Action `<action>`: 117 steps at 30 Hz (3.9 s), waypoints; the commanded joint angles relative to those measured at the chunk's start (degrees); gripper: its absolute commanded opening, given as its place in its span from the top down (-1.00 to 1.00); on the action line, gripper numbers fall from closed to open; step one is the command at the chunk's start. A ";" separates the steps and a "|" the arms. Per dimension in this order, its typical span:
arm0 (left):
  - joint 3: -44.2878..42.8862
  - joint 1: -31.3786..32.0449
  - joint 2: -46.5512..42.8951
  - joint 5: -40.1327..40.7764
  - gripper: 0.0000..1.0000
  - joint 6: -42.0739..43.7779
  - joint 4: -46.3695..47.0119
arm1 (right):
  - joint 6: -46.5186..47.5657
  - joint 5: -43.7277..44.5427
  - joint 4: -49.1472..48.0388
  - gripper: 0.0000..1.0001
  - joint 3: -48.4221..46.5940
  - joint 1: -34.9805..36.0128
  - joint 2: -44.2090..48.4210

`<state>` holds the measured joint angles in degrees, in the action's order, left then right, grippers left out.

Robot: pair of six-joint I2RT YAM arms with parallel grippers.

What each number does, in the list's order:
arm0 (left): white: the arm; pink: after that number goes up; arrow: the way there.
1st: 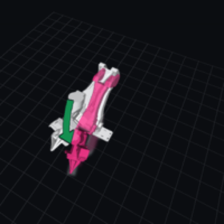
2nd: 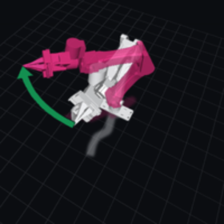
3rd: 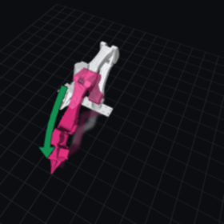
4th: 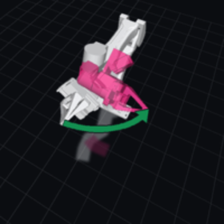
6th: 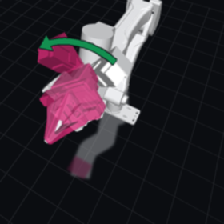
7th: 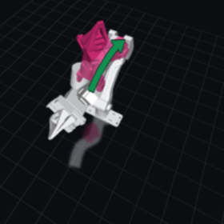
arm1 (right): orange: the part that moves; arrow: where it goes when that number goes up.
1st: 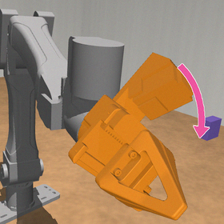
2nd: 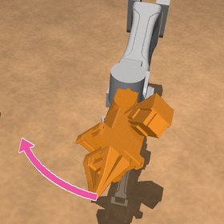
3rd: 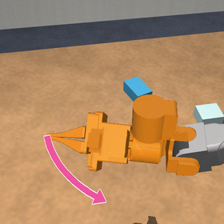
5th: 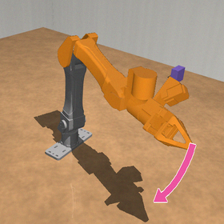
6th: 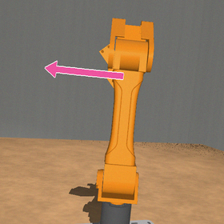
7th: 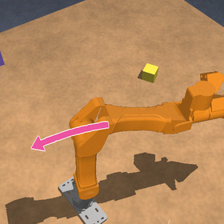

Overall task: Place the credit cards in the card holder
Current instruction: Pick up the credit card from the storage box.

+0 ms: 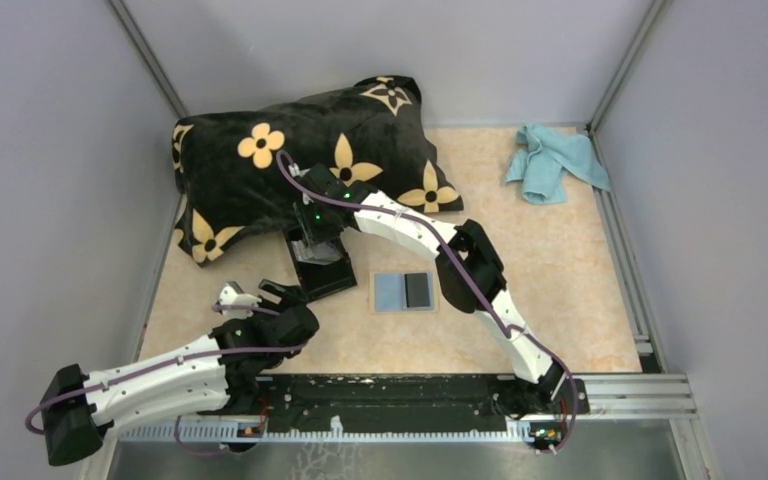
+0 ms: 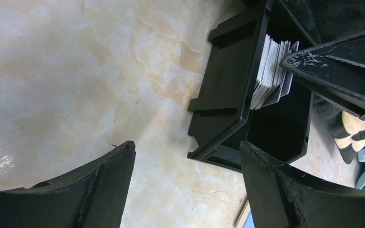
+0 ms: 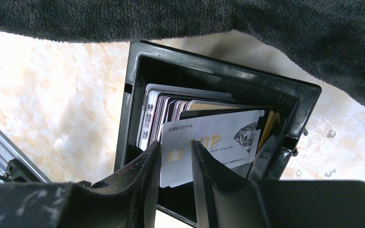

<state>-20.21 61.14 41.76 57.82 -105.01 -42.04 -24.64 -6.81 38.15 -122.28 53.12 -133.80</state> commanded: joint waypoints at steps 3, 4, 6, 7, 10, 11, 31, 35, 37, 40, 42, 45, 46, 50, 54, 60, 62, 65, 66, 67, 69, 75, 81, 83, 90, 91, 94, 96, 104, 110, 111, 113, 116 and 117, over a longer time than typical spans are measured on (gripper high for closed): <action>1.02 -0.06 -0.23 3.27 -0.73 -2.56 -1.95 | -0.58 -0.60 -1.63 0.51 -3.23 0.42 0.07; 1.09 -0.06 -0.27 3.26 -0.73 -2.51 -1.15 | -0.58 -0.65 -1.61 0.54 -3.29 0.47 0.08; 1.13 -0.06 -0.26 3.21 -0.73 -2.45 -0.94 | -0.49 -0.17 -1.32 0.61 -3.64 0.59 0.10; 1.09 -0.13 -0.26 3.26 -0.73 -2.41 -0.98 | -0.28 0.31 -1.04 0.64 -3.85 0.78 0.11; 1.13 -0.15 -0.40 3.31 -0.73 -2.36 -0.87 | 0.50 2.03 -0.27 0.69 -4.59 1.23 0.48; 1.06 -0.15 -0.40 3.31 -0.73 -2.25 -0.77 | 0.66 2.50 -0.05 0.69 -4.77 1.42 0.73; -4.80 -0.37 3.86 4.81 -0.76 2.72 -0.38 | 7.18 17.91 2.83 1.00 -1.31 2.69 6.81; -7.40 -0.37 5.60 4.85 -0.76 4.35 -0.52 | 8.95 20.00 0.85 1.00 2.41 2.94 9.84; -9.00 -0.33 6.70 4.84 -0.77 5.98 -0.16 | 9.60 20.91 -0.77 1.00 5.05 3.03 11.99; -11.74 -0.33 8.58 5.03 -0.78 8.56 0.12 | 10.45 21.58 -3.89 1.00 9.25 3.04 16.04; -13.49 -0.32 9.54 5.18 -0.79 10.57 0.50 | 10.95 21.71 -5.51 1.00 11.39 3.05 18.38; -15.36 -0.33 9.68 5.27 -0.80 17.04 3.33 | 11.40 21.89 -7.16 1.00 14.38 3.09 21.86; -15.54 -0.33 9.15 5.06 -0.82 20.31 5.34 | 11.52 21.84 -7.66 1.00 15.55 3.05 23.17; -12.87 -0.35 4.88 1.42 -0.84 40.84 23.82 | 11.50 21.59 -9.64 1.00 22.30 2.84 29.46; -7.59 -0.41 -1.47 -7.66 -0.83 60.22 41.18 | 10.20 18.98 -12.27 1.00 34.18 1.36 39.25; -6.59 -0.58 -7.88 -15.93 -0.84 59.07 40.45 | 9.13 14.03 -18.68 1.00 55.08 -0.63 59.90; -9.14 -0.59 -6.08 -17.88 -0.84 51.43 34.71 | 9.26 14.38 -20.27 1.00 60.69 -0.53 65.46; -15.93 -0.59 0.52 -23.40 -0.84 41.27 24.79 | 9.30 16.62 -22.76 1.00 67.39 0.58 72.62; -18.24 -0.59 3.15 -25.91 -0.84 39.82 23.41 | 9.34 17.27 -23.36 1.00 68.86 0.95 74.48; -20.56 -0.59 6.01 -28.27 -0.84 38.46 22.08 | 9.39 18.03 -23.57 1.00 70.03 1.34 75.91; -25.30 -0.63 10.88 -32.14 -0.84 35.95 19.97 | 9.84 20.33 -23.18 1.00 71.01 2.75 77.78; -30.83 -1.88 17.94 -41.17 -0.86 29.91 19.07 | 13.97 29.70 -22.76 1.00 72.25 7.34 80.53; -28.14 -8.23 15.77 -50.39 -0.88 22.55 20.82 | 17.54 37.51 -23.79 1.00 73.58 12.52 80.99; -26.87 -9.90 14.37 -51.61 -0.88 20.64 21.62 | 18.20 39.60 -23.65 1.00 73.70 14.41 80.28; -26.24 -13.44 14.80 -56.57 -0.88 19.11 23.77 | 20.31 45.19 -26.08 1.00 74.11 20.10 77.64; -26.28 -13.74 15.29 -57.70 -0.88 18.98 24.41 | 20.78 46.04 -26.44 1.00 73.98 21.08 77.06; -26.50 -14.65 17.24 -62.00 -0.84 18.94 26.34 | 22.72 49.52 -28.11 1.00 73.45 24.46 74.67; -27.03 -15.46 18.61 -64.30 -0.81 19.05 27.08 | 24.28 51.93 -29.16 1.00 72.88 26.83 73.10; -27.21 -18.08 20.72 -70.07 -0.61 20.12 29.43 | 29.02 57.88 -32.82 1.00 71.71 31.76 68.57; -26.33 -19.29 20.62 -73.77 -0.45 20.60 31.07 | 33.60 61.54 -36.59 1.00 71.90 34.59 66.01; -26.23 -19.37 20.56 -74.03 -0.42 20.72 31.21 | 34.09 61.98 -36.93 1.00 71.90 34.81 65.33; -26.00 -19.61 20.28 -74.35 -0.36 21.17 31.22 | 35.41 63.36 -38.30 1.00 72.10 35.68 64.55; -24.65 -20.19 19.50 -74.98 -0.26 21.25 31.78 | 37.64 65.36 -40.71 1.00 72.55 37.00 64.00; -23.97 -20.33 19.24 -75.29 -0.20 21.18 32.33 | 38.44 65.88 -41.40 1.00 72.61 37.38 63.75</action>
<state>-46.09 41.52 62.39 -14.83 -84.75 -12.69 9.61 55.18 3.27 -48.01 88.47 -69.54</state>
